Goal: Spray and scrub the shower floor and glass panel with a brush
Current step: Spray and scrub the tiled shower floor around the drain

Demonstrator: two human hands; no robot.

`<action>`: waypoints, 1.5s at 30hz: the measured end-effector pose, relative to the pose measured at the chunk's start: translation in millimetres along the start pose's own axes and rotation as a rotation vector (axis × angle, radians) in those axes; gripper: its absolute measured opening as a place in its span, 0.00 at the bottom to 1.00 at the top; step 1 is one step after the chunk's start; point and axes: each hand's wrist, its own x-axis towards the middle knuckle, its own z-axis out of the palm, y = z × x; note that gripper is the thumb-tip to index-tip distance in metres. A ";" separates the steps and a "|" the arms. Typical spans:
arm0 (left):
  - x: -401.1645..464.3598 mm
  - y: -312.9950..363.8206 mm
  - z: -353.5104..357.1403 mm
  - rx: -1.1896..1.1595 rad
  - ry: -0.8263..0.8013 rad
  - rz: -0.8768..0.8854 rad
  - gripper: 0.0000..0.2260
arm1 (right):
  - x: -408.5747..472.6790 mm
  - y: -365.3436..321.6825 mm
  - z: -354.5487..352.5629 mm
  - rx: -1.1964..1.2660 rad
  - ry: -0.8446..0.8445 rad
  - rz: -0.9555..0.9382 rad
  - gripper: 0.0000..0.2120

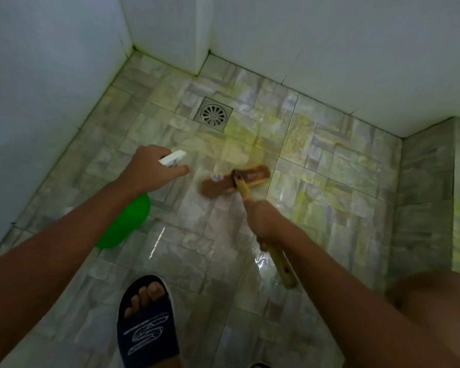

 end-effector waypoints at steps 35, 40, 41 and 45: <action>30.1 -2.6 -2.3 0.000 0.162 0.044 0.24 | 16.0 28.7 -44.3 -0.178 0.028 0.125 0.24; 31.1 3.8 -4.6 0.021 0.144 0.010 0.23 | 39.5 -14.9 -45.2 -0.182 0.077 0.011 0.22; 30.8 4.9 -5.3 0.027 0.141 0.016 0.25 | 56.8 -31.5 -49.7 -0.168 0.099 -0.020 0.22; 32.6 6.0 -7.7 0.017 0.125 -0.008 0.27 | 93.3 -84.5 -62.6 -0.037 0.101 -0.042 0.26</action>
